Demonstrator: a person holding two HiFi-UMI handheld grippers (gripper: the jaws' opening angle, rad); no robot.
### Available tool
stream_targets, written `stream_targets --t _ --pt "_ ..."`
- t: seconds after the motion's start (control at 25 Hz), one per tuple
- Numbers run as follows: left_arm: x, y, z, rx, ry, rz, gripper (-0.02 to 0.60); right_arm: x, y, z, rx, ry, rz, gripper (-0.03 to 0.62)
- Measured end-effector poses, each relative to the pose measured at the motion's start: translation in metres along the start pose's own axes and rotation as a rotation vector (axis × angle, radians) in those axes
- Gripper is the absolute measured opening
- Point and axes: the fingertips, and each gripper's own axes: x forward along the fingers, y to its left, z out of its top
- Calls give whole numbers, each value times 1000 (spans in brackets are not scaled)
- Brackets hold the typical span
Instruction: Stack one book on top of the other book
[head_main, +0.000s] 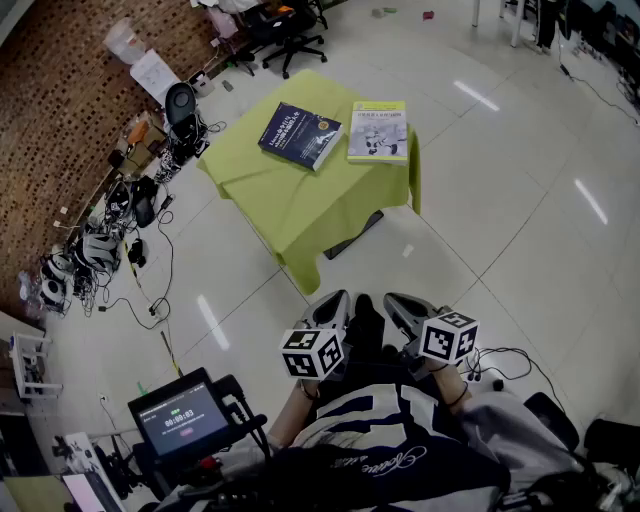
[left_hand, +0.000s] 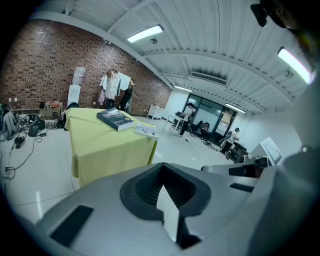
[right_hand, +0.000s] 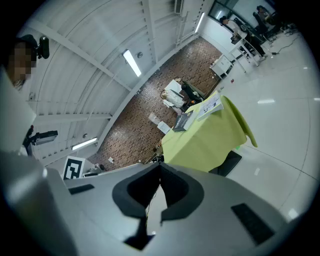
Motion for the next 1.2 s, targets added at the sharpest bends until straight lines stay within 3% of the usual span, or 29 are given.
stream_targets --t 0.2,0.76,1.08,1.12,1.2 --pt "25 9 10 -10 -4 -5 3 16 -15 18 0 12 0 -3" --pt "162 114 151 21 -50 -87 3 151 -89 158 -37 -58 -157 -3" --pt "207 141 177 -21 -26 -132 3 170 -121 194 -11 -73 -263 0" --pt "210 141 178 -29 -21 -136 3 169 -124 196 0 -70 -269 41" --pt "216 144 180 -43 -13 -137 3 168 -132 204 23 -69 -285 60"
